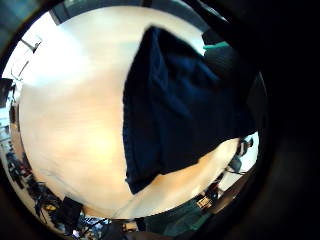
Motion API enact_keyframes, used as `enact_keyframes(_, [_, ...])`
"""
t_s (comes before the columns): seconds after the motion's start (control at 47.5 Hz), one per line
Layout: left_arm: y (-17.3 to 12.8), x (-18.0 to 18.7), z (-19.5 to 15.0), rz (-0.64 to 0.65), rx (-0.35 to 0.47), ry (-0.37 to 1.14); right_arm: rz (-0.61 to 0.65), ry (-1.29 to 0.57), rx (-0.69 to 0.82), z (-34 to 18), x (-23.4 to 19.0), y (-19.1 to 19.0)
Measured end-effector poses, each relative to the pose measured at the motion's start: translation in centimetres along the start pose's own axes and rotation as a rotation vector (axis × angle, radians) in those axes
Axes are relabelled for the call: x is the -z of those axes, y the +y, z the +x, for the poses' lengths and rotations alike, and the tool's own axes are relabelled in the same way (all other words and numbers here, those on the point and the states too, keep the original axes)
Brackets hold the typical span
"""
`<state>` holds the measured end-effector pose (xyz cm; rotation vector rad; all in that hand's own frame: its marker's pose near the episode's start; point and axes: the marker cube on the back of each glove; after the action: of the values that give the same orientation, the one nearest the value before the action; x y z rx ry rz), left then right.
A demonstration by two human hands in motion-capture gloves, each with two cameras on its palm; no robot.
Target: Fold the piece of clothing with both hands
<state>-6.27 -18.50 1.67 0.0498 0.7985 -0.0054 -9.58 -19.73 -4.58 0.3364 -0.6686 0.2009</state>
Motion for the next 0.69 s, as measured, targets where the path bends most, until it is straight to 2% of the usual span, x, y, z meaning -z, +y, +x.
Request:
enact_keyframes(0.042, [-0.2,2.2,0.5,0.075,-0.006,0.014,-0.021,0.028,0.048,-0.1,-3.6,-0.3])
enact_keyframes(0.126, [0.7,5.4,1.1,0.143,0.142,-0.050,-0.079,0.051,0.111,-1.4,-8.1,0.9])
enact_keyframes(0.274, [2.2,7.9,2.8,0.116,0.202,-0.166,-0.152,0.049,0.169,-5.2,-9.8,5.3])
enact_keyframes(0.4, [1.7,8.7,2.8,0.196,0.117,-0.295,-0.202,0.101,0.170,-5.4,-10.9,8.2])
enact_keyframes(0.505, [2.0,7.8,3.1,0.160,0.121,-0.289,-0.298,0.085,0.148,-3.9,-13.1,9.2])
enact_keyframes(0.611, [1.4,7.0,2.6,0.176,0.109,-0.377,-0.467,-0.015,0.168,-3.1,-14.1,10.4])
enact_keyframes(0.695, [2.0,6.0,3.2,0.088,0.124,-0.344,-0.626,-0.052,0.200,-2.1,-13.6,10.9])
